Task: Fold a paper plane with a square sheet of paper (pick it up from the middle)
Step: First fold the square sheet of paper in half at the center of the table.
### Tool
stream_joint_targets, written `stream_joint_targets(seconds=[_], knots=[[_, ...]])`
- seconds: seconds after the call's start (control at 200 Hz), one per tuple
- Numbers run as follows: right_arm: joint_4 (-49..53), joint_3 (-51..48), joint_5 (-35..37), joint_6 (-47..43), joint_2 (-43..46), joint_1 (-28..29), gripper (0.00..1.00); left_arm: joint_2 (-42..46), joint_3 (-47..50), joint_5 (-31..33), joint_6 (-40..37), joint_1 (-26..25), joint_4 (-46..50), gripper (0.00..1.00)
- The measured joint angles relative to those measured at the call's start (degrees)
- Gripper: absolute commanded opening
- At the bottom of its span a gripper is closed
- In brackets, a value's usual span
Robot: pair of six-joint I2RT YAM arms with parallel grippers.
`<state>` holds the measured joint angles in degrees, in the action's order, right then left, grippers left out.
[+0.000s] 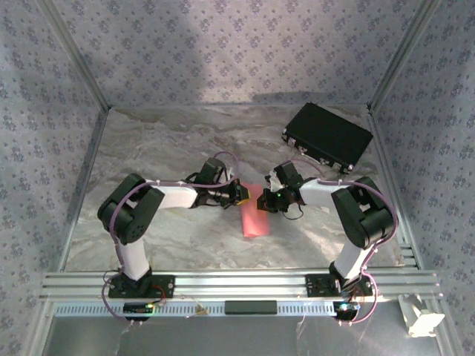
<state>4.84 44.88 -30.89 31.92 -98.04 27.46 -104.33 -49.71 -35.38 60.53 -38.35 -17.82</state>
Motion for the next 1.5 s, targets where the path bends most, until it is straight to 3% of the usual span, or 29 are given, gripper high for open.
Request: stream_joint_targets(seconds=[0.76, 1.114, 1.499], knots=[[-0.85, -1.16, 0.92, 1.29, 0.92, 0.44, 0.0, -4.11, 1.2, -2.12, -5.2, 3.13, 2.45, 0.0], [-0.24, -1.14, 1.77, 1.29, 1.4, 0.48, 0.0, -6.21, -9.68, -1.55, -11.41, 4.52, 13.99, 0.0], [0.11, -1.2, 2.36, 1.29, 1.7, 0.61, 0.0, -9.6, -12.15, -1.9, -16.11, 5.01, 18.75, 0.0]])
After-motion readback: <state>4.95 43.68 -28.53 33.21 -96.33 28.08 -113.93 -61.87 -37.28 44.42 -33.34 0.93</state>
